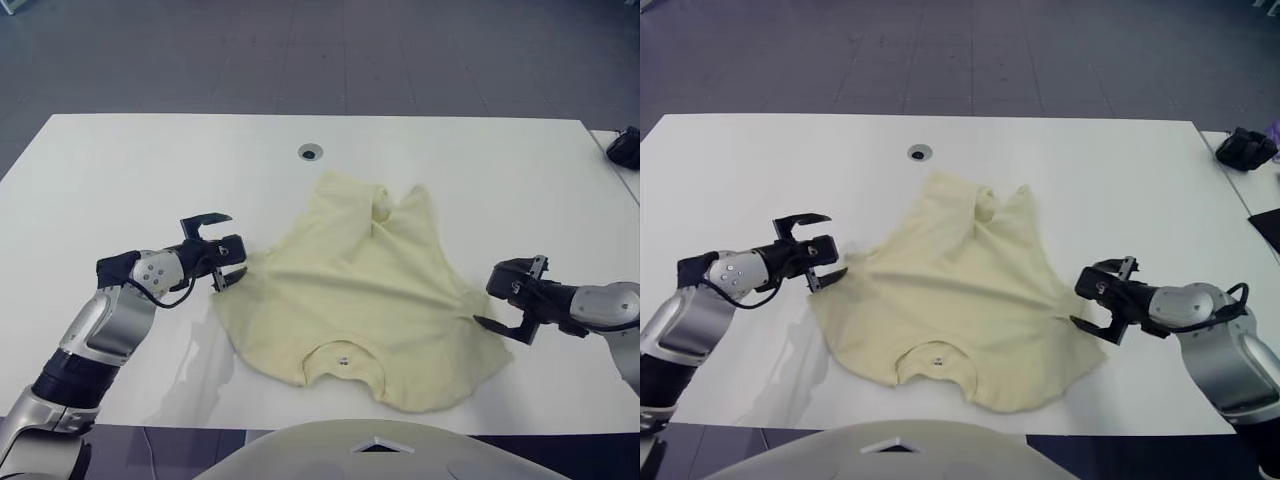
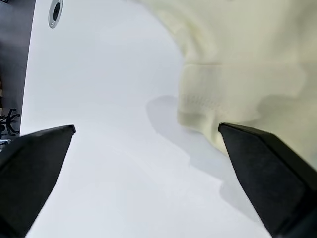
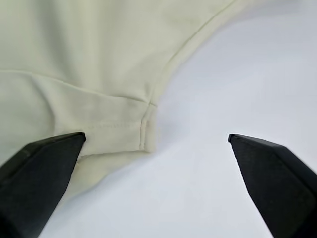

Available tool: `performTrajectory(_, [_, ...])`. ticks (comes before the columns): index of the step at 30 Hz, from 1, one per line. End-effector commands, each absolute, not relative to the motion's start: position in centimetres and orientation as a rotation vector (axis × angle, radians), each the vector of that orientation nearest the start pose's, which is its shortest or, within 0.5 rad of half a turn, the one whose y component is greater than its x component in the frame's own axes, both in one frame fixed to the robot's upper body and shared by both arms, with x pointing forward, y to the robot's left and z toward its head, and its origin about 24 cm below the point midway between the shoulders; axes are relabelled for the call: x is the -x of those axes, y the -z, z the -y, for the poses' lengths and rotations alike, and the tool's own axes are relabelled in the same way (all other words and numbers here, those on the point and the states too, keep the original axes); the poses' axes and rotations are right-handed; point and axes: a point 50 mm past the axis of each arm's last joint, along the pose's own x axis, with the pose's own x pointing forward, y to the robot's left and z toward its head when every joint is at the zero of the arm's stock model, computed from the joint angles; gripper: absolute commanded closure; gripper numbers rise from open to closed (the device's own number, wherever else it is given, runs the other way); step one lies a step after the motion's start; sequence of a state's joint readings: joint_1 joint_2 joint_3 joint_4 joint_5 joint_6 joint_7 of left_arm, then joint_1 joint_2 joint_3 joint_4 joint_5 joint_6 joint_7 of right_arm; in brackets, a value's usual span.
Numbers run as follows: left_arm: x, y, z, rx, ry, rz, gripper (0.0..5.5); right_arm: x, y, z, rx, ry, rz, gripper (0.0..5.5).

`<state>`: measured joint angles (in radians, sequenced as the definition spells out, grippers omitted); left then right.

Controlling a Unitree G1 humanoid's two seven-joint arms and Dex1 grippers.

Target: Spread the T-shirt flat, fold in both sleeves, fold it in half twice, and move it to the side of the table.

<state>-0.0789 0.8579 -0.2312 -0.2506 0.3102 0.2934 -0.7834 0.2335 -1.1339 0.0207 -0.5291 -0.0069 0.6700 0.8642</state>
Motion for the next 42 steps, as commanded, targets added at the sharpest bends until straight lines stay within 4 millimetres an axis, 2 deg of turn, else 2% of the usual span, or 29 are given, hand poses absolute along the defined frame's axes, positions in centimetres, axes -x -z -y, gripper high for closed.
performTrajectory(1, [-22.3,-6.8,-22.7,-1.072,0.915,-0.640,0.10,-18.3,-10.7,26.4,0.877,-0.768,-0.871,0.13])
performTrajectory(3, [-22.9,-8.3,-22.2,-1.035,0.915,-0.592,0.10,-19.2,-12.1,26.4,0.877,-0.744,-0.818,0.13])
performTrajectory(9, [-26.0,-14.9,-20.9,-0.988,0.926,-0.374,0.10,-22.9,-16.6,26.4,0.876,-0.675,-0.618,0.13])
performTrajectory(11, [-28.2,-16.4,-20.2,-0.993,0.913,-0.290,0.10,-25.2,-17.4,26.4,0.866,-0.608,-0.534,0.13])
performTrajectory(13, [-31.1,-17.2,-19.1,-0.981,0.858,-0.218,0.10,-28.5,-17.4,26.0,0.804,-0.517,-0.442,0.13])
performTrajectory(15, [-34.5,-16.9,-17.3,-0.910,0.789,-0.173,0.10,-31.7,-16.5,25.0,0.735,-0.463,-0.393,0.13])
performTrajectory(17, [-37.2,-15.9,-15.3,-0.819,0.754,-0.174,0.10,-34.0,-15.4,23.9,0.664,-0.444,-0.380,0.13])
performTrajectory(19, [-38.9,-14.2,-13.5,-0.744,0.729,-0.211,0.10,-36.1,-14.3,22.5,0.592,-0.432,-0.376,0.13])
performTrajectory(21, [-39.8,-12.8,-12.1,-0.699,0.698,-0.251,0.10,-37.5,-13.4,21.5,0.559,-0.416,-0.383,0.13])
performTrajectory(26, [-40.1,-10.5,-10.6,-0.633,0.647,-0.311,0.10,-39.1,-11.0,19.2,0.486,-0.417,-0.424,0.13])
performTrajectory(30, [-39.7,-8.8,-10.1,-0.673,0.642,-0.340,0.10,-39.1,-8.9,19.1,0.517,-0.393,-0.476,0.13])
performTrajectory(34, [-39.1,-7.1,-10.6,-0.721,0.623,-0.379,0.10,-38.8,-7.6,19.8,0.592,-0.387,-0.524,0.13])
performTrajectory(37, [-38.9,-6.5,-11.4,-0.747,0.608,-0.398,0.10,-38.8,-7.9,20.5,0.594,-0.385,-0.511,0.13])
performTrajectory(42, [-38.7,-5.9,-12.4,-0.782,0.595,-0.414,0.10,-39.3,-10.5,21.5,0.541,-0.360,-0.402,0.13])
